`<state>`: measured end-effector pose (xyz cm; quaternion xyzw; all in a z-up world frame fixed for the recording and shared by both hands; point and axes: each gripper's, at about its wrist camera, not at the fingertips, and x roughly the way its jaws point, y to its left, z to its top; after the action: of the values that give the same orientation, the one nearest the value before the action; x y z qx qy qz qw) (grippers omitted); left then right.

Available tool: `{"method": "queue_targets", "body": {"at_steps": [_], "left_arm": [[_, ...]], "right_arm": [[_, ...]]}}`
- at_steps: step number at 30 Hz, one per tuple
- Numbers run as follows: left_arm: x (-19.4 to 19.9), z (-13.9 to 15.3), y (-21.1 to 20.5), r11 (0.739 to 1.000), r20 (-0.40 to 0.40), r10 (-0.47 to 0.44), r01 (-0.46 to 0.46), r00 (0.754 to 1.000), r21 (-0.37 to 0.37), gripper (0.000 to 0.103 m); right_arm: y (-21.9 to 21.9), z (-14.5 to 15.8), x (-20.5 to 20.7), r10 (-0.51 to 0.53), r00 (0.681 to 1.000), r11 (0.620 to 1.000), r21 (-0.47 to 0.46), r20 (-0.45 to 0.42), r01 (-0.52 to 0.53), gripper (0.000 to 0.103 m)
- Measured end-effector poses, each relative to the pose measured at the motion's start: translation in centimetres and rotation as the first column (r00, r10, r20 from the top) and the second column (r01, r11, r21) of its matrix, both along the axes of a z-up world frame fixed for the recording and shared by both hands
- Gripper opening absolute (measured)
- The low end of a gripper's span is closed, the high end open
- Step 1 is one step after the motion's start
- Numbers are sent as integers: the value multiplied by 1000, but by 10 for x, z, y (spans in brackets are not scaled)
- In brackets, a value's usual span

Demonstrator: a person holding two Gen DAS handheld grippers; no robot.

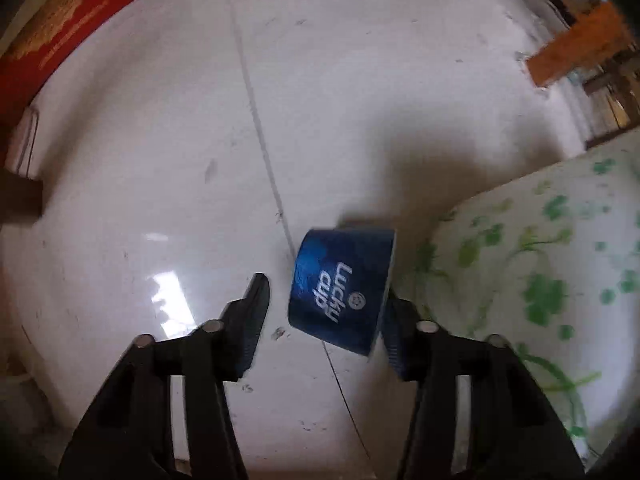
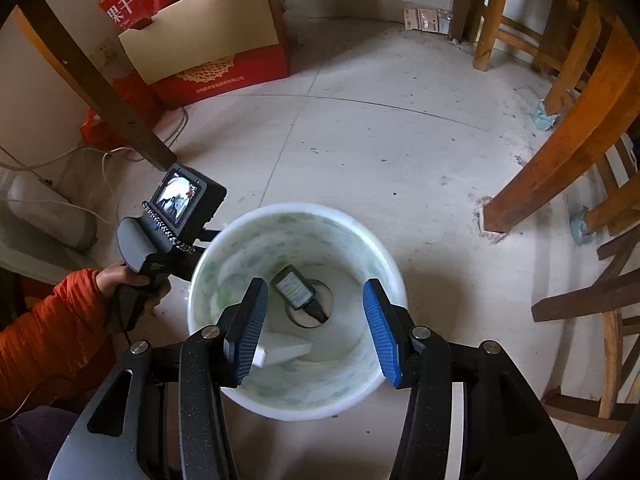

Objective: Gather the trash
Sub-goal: 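Grasp the blue Lucky cup from the floor with the left tool and drop it into the bucket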

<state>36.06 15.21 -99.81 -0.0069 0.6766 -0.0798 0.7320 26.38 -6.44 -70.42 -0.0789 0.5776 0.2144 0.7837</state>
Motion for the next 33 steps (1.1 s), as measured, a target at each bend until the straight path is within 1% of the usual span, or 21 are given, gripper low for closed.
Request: {"method": "queue_targets", "body": {"at_steps": [2, 3, 4, 6, 8, 10, 11, 12, 13, 15, 16, 18, 21, 22, 23, 24, 26, 27, 29, 32, 33], "left_arm": [[-4, -4, 7, 998, -17, 53, -53, 998, -19, 30], [-7, -3, 11, 996, -15, 78, -78, 997, -37, 26], [-11, 1, 16, 993, -8, 103, -104, 995, -55, 26], [-16, 13, 23, 989, 20, 136, -135, 990, -65, 26], [-21, 34, 26, 983, 58, 171, -166, 984, -80, 26], [-28, 61, 30, 979, 103, 200, -194, 974, -69, 25], [-33, 83, 30, 977, 138, 210, -204, 968, -58, 25], [-36, 97, 28, 977, 160, 213, -207, 964, -50, 25], [-41, 120, 25, 977, 195, 212, -208, 958, -43, 26], [-44, 153, 20, 979, 235, 206, -201, 950, -44, 26], [-47, 171, 14, 979, 248, 202, -195, 948, -53, 26], [-53, 195, -1, 982, 256, 187, -172, 949, -79, 26], [-60, 218, -27, 987, 243, 152, -136, 958, -81, 26], [-60, 223, -36, 988, 236, 147, -134, 960, -72, 32], [-60, 231, -44, 989, 222, 142, -131, 964, -65, 37], [-61, 234, -47, 989, 214, 145, -134, 966, -66, 47], [-61, 248, -50, 986, 204, 156, -141, 967, -87, 48], [-62, 253, -56, 985, 198, 161, -144, 967, -96, 48], [-60, 274, -61, 986, 188, 159, -145, 969, -88, 48], [-69, 321, -68, 990, 216, 140, -130, 966, -61, 48], [-73, 342, -69, 990, 223, 141, -131, 965, -58, 48]], "right_arm": [[-3, -1, 1, -10, 1000, 1000, 8, -4, 10, 46], [-5, -1, 2, -19, 1000, 1000, 17, -7, 19, 46], [-6, -1, 2, -26, 1000, 999, 26, -8, 26, 46], [-8, 0, 4, -40, 999, 998, 43, -10, 40, 46], [-9, 1, 5, -55, 998, 997, 58, -15, 56, 46], [-11, 1, 6, -71, 997, 995, 75, -29, 73, 46], [-11, 3, 6, -82, 996, 993, 82, -37, 84, 46], [-13, 6, 7, -101, 994, 990, 94, -45, 104, 46], [-15, 9, 6, -114, 992, 988, 102, -49, 119, 46], [-17, 18, 3, -145, 988, 983, 107, -47, 149, 46], [-18, 22, 1, -155, 987, 982, 102, -41, 158, 46], [-18, 29, -5, -169, 985, 983, 73, -24, 170, 46], [-21, 40, -17, -190, 981, 981, 46, -23, 191, 46], [-22, 44, -19, -197, 980, 979, 52, -33, 198, 46], [-25, 49, -23, -206, 977, 976, 64, -51, 209, 46], [-28, 56, -24, -218, 974, 972, 75, -66, 223, 46], [-34, 70, -26, -243, 967, 965, 88, -76, 249, 46], [-38, 83, -28, -257, 964, 960, 94, -65, 262, 46], [-39, 103, -31, -263, 964, 962, 69, -36, 265, 46], [-39, 137, -29, -247, 969, 969, 24, -5, 247, 46], [-40, 153, -28, -244, 970, 970, 18, 0, 244, 46]]}}
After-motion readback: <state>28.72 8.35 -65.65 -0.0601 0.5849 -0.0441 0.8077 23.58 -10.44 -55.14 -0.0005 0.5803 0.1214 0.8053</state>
